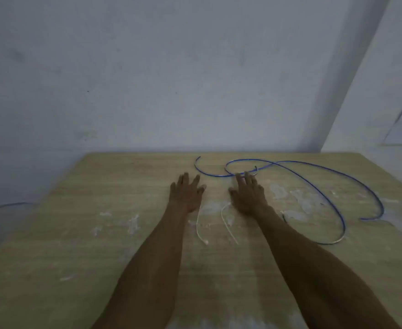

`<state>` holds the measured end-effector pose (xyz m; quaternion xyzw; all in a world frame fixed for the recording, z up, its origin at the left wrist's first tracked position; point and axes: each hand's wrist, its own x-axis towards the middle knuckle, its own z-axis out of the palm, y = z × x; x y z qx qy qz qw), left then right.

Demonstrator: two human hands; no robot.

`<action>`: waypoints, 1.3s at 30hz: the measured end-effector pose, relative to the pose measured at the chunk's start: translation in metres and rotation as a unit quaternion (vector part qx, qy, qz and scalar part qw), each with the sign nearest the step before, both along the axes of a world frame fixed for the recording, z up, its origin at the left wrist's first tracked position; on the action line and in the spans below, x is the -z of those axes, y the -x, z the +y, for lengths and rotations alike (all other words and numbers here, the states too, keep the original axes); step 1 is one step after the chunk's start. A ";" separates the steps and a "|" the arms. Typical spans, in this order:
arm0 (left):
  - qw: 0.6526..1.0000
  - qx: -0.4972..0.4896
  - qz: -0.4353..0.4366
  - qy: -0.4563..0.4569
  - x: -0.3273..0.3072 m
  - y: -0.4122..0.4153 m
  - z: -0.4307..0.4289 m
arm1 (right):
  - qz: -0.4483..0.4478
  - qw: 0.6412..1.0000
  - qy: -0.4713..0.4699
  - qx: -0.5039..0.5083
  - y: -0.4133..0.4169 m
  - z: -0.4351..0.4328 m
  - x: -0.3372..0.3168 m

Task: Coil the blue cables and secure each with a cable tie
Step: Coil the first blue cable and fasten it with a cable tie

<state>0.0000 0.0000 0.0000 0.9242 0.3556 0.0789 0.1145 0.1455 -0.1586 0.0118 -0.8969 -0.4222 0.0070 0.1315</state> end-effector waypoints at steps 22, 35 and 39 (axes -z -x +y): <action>0.980 0.157 -0.072 -0.097 0.011 -0.042 0.004 | 0.020 0.981 -0.192 -0.016 -0.012 -0.003 0.014; 0.994 0.092 -0.025 -0.059 0.002 -0.033 0.006 | -0.181 0.976 0.061 0.102 -0.005 -0.063 -0.002; 0.997 0.060 0.030 -0.035 -0.005 -0.028 -0.007 | -0.139 0.953 0.079 0.256 -0.017 -0.106 0.001</action>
